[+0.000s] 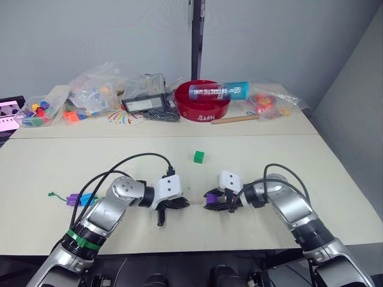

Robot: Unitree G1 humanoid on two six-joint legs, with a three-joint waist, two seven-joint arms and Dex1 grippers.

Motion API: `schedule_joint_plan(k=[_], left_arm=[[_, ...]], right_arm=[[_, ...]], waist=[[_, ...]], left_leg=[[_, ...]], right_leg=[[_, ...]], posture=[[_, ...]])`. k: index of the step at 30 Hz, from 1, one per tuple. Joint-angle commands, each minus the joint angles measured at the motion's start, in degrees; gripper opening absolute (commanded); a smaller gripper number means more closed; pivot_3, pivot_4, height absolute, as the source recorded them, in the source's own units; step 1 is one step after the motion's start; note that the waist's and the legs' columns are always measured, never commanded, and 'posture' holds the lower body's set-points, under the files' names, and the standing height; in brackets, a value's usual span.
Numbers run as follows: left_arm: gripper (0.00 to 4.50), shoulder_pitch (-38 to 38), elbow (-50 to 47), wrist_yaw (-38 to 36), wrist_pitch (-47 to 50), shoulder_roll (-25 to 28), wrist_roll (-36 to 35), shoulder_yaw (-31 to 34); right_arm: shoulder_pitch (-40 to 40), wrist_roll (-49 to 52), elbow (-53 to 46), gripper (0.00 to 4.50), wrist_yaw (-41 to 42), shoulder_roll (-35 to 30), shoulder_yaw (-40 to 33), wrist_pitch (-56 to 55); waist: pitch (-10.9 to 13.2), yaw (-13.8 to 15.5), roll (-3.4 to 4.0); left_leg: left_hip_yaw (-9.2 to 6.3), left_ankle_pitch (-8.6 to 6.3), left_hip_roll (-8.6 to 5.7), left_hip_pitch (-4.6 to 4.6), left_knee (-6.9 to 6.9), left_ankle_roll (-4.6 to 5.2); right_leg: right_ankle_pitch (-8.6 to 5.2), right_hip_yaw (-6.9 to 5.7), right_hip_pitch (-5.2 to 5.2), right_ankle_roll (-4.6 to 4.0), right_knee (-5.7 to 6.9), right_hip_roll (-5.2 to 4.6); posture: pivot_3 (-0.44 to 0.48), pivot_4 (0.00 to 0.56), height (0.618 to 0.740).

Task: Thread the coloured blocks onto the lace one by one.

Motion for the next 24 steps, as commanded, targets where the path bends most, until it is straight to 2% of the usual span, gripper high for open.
schedule_joint_plan(k=[1, 24], left_arm=[[0.0, -0.96, -1.9, 0.54, 0.59, -0.35, 0.1, 0.0], [0.0, -5.61, -3.36, 0.49, 3.9, -3.85, -0.07, -3.43]], right_arm=[[0.95, -0.21, -1.75, 1.22, -0.2, 0.42, 1.84, 1.57], [0.7, -1.24, -5.57, 1.22, -2.18, 0.87, 3.43, 6.92]], waist=[[0.0, -0.04, 0.0], [0.0, -0.38, 0.0]], left_leg=[[0.0, 0.0, 0.0, 0.0, 0.0, 0.0], [-0.03, 0.0, 0.0, -0.02, 0.0, 0.0]], right_leg=[[0.0, 0.0, 0.0, 0.0, 0.0, 0.0], [0.0, 0.0, 0.0, 0.0, 0.0, 0.0]], posture=[[0.0, 0.15, 0.731], [0.0, 0.15, 0.731]])
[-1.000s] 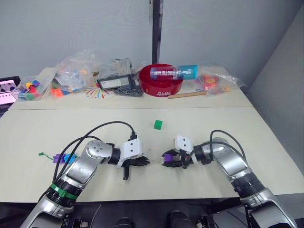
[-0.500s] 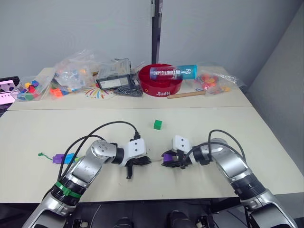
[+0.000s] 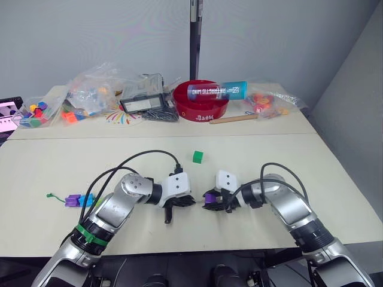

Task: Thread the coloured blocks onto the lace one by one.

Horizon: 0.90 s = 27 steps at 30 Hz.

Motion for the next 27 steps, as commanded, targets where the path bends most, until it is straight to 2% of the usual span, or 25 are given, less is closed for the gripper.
schedule_joint_plan(k=[1, 12, 20, 27], left_arm=[[0.0, -2.42, -2.77, -0.35, 0.13, -1.74, -0.47, -0.91], [0.0, -4.5, -1.16, -1.58, -0.36, -5.33, -1.02, -2.83], [0.0, -4.54, -2.02, -3.12, 0.19, -5.31, -1.56, -2.94], [0.0, -5.17, -5.38, -4.08, 4.35, -4.93, -2.79, -2.74]], right_arm=[[0.68, 0.31, -1.6, 1.22, -0.15, 0.98, 2.17, 1.78], [0.06, 0.15, -2.14, 1.22, -0.64, 2.09, 3.28, 4.99], [-0.85, 0.02, -1.37, 1.22, -0.91, 2.64, 3.24, 6.31], [-0.2, 0.15, -2.16, 1.22, -1.9, 3.09, 3.05, 8.5]], waist=[[0.0, 0.05, 0.0], [0.0, 0.84, 0.0], [-0.01, 0.82, 0.0], [-0.01, 0.65, 0.0]], left_leg=[[0.0, 0.0, -0.01, 0.0, 0.0, 0.0], [0.0, 0.0, -0.02, 0.0, 0.02, 0.0], [0.0, 0.0, -0.02, 0.0, 0.04, 0.0], [0.0, 0.0, -0.02, 0.0, 0.04, 0.0]], right_leg=[[0.0, 0.0, 0.0, 0.0, 0.0, 0.0], [0.0, 0.0, 0.03, 0.0, -0.02, -0.02], [0.0, 0.0, 0.04, 0.0, -0.01, -0.01], [0.0, 0.0, 0.03, 0.0, -0.01, 0.0]], posture=[[0.0, 0.15, 0.731], [0.0, 0.15, 0.731], [0.0, 0.15, 0.731], [0.0, 0.15, 0.731]])
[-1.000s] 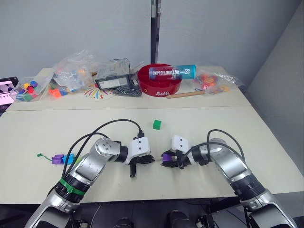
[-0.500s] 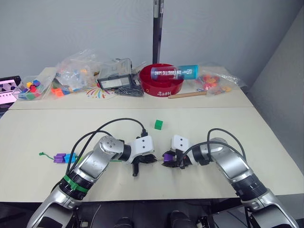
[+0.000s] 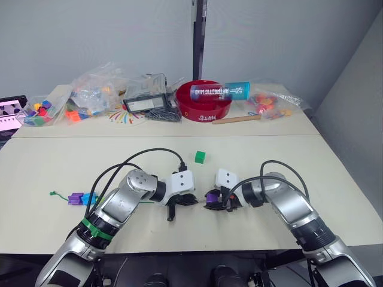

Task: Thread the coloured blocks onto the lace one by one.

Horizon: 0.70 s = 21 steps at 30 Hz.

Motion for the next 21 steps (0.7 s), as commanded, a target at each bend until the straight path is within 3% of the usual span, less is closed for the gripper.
schedule_joint_plan(k=[1, 15, 21], left_arm=[[0.0, -1.24, -6.24, -1.68, -0.42, -2.98, -3.43, -1.46], [0.0, 0.89, -7.45, 1.53, 0.73, -8.7, -5.49, 0.05], [0.0, 2.94, -8.38, -0.14, 1.24, -6.09, -4.75, 1.09]], right_arm=[[0.77, 0.74, -0.7, 1.22, -1.76, 2.87, 2.59, 2.46], [1.37, 1.46, -4.32, 1.22, -2.96, 3.85, 2.43, 9.27], [2.61, 1.65, -4.86, 1.22, -4.14, 4.17, 2.04, 10.14]], waist=[[0.0, -0.09, 0.0], [-0.01, 0.34, 0.01], [-0.02, 0.36, -0.01]], left_leg=[[0.0, 0.0, 0.01, 0.0, 0.0, 0.0], [-0.01, 0.0, -0.03, 0.0, 0.03, 0.0], [-0.01, 0.0, -0.03, 0.0, 0.09, 0.0]], right_leg=[[0.0, 0.0, 0.0, 0.0, 0.01, 0.0], [0.0, -0.01, 0.04, 0.0, -0.01, -0.04], [0.0, -0.01, 0.06, 0.01, 0.0, -0.04]], posture=[[0.0, 0.15, 0.731], [0.0, 0.15, 0.731], [0.0, 0.15, 0.731]])
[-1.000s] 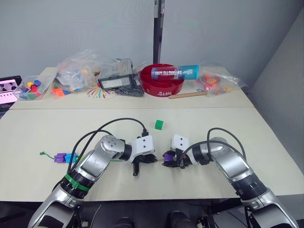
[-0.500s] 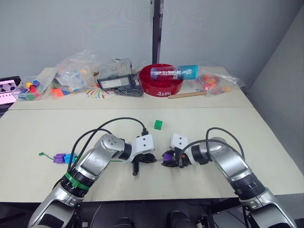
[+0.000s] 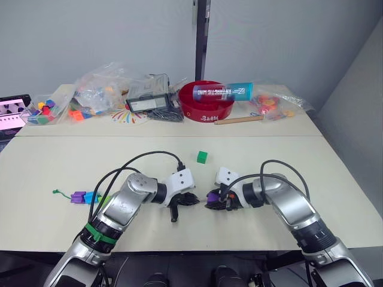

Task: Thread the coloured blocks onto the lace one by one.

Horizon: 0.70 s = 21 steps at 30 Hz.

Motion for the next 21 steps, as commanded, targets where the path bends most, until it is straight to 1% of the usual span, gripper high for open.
schedule_joint_plan(k=[1, 5, 10, 21], left_arm=[[0.0, -0.62, -6.79, -2.78, -2.85, -1.76, -4.35, -1.85], [0.0, 0.07, -6.09, -4.49, -4.96, 1.85, -3.93, -0.54], [0.0, -0.1, -6.39, -5.41, -5.62, 4.14, -4.72, 0.53], [0.0, 0.85, -8.26, -4.14, -4.87, 5.51, -4.41, 1.22]], right_arm=[[1.64, 1.45, -0.33, 1.22, -1.42, 2.97, 3.65, 0.43], [3.57, 1.99, -0.35, 1.22, -0.83, 2.04, 2.75, -2.0], [5.0, 2.33, 0.95, 1.22, -0.71, 0.93, 2.23, -5.15], [4.39, 1.55, 1.54, 1.22, -1.5, -0.12, 3.38, -4.42]], waist=[[0.0, -0.1, 0.0], [-0.01, -0.42, 0.0], [0.0, -0.49, 0.0], [0.0, -0.53, 0.0]], left_leg=[[0.0, 0.0, 0.0, 0.0, 0.0, 0.0], [-0.01, 0.0, 0.05, 0.01, -0.01, 0.01], [-0.01, -0.01, 0.05, -0.01, -0.02, 0.01], [-0.01, -0.01, 0.06, -0.01, -0.02, 0.01]], right_leg=[[0.0, 0.0, 0.0, 0.0, 0.0, 0.0], [0.0, 0.01, -0.03, 0.0, 0.0, 0.06], [0.0, 0.01, -0.04, 0.0, -0.01, 0.06], [0.0, 0.01, -0.04, 0.0, -0.01, 0.07]], posture=[[0.0, 0.15, 0.731], [0.0, 0.15, 0.731], [0.0, 0.15, 0.731], [0.0, 0.15, 0.731]])
